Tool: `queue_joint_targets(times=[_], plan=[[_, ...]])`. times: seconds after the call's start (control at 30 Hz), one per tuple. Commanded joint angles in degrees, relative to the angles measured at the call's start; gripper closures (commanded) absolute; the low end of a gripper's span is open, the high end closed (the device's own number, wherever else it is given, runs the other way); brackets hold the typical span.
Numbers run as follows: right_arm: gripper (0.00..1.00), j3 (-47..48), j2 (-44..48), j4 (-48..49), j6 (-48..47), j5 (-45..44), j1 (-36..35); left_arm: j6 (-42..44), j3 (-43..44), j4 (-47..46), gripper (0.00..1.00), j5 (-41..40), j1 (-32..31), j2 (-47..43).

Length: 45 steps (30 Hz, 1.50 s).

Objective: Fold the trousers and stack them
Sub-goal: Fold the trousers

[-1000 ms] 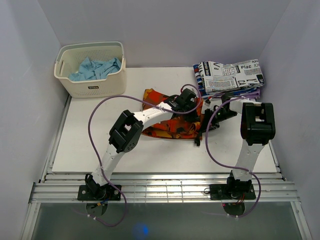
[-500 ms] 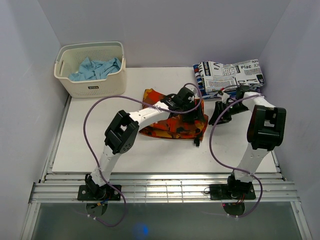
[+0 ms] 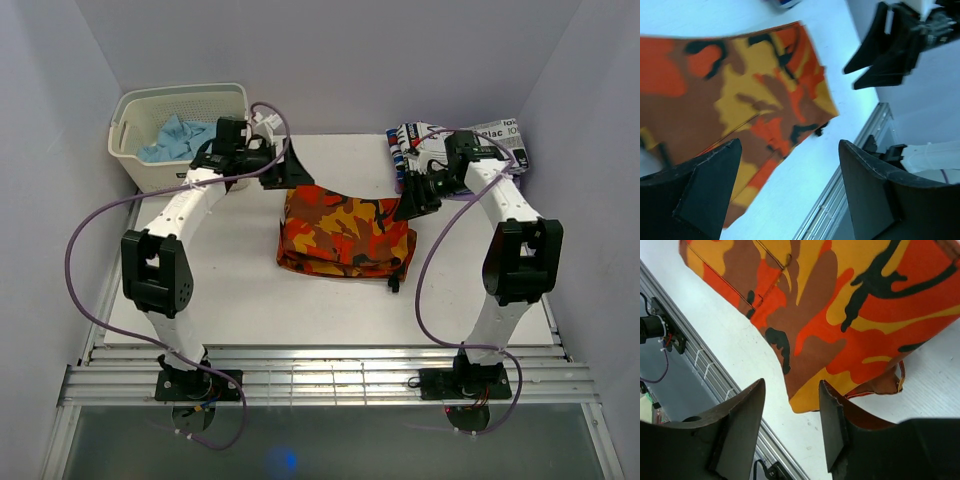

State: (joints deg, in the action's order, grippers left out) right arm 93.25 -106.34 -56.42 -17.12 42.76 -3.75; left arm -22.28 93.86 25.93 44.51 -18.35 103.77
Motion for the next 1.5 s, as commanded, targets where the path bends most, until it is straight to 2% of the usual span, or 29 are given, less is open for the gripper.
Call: queue_joint_targets(times=[0.0,0.07,0.17,0.4,0.63,0.73,0.77,0.83,0.87,0.9,1.1,1.33,1.43,1.47], plan=[[0.46,-1.9,-0.9,1.9,6.1,-6.9,0.4,7.9,-4.1,8.9,0.12,5.7,2.0,-2.2],[0.41,-3.6,-0.9,2.7,7.4,-7.1,0.2,10.8,-7.2,9.0,0.12,2.4,2.5,-4.8],[0.41,-5.0,-1.3,4.0,8.3,-8.1,-0.6,11.2,-11.5,7.5,0.11,-0.4,3.2,-7.4],[0.45,-6.5,-3.3,5.5,9.4,-13.0,-1.1,11.1,-13.4,7.5,0.10,-2.3,4.5,-9.8],[0.51,-6.9,-6.5,5.3,9.0,-11.6,-1.1,10.5,-13.4,7.2,0.10,-3.6,5.1,-9.5],[0.58,-6.7,-7.6,4.6,8.5,-9.3,-1.2,10.5,-13.4,7.3,0.09,-4.1,5.4,-9.6],[0.68,-6.5,-7.5,4.4,8.3,-8.9,-1.1,10.5,-13.4,7.4,0.09,-4.2,5.5,-9.6],[0.79,-6.1,-6.8,3.7,7.7,-8.1,-1.1,10.2,-13.6,7.6,0.09,-4.1,5.9,-9.6],[0.90,-5.9,-6.3,2.7,7.5,-7.7,-1.1,10.2,-13.7,7.5,0.09,-4.2,6.0,-9.7],[0.92,-5.6,-5.3,2.1,7.3,-6.1,-1.1,10.1,-13.9,7.5,0.09,-4.1,6.1,-9.8],[0.92,-8.4,0.5,-1.7,4.8,2.7,-1.2,10.0,-14.9,7.2,0.08,-5.5,6.4,-11.0],[0.92,-17.5,0.1,-1.9,2.2,2.9,-0.9,10.2,-15.6,7.1,0.08,-5.5,6.7,-11.2],[0.92,-19.2,-0.8,-2.4,0.9,2.7,-0.7,11.1,-16.1,7.3,0.13,-3.2,6.7,-10.9],[0.92,-19.3,-1.5,-2.8,0.3,2.2,-0.7,11.3,-16.3,7.2,0.18,-2.3,6.7,-10.3]])
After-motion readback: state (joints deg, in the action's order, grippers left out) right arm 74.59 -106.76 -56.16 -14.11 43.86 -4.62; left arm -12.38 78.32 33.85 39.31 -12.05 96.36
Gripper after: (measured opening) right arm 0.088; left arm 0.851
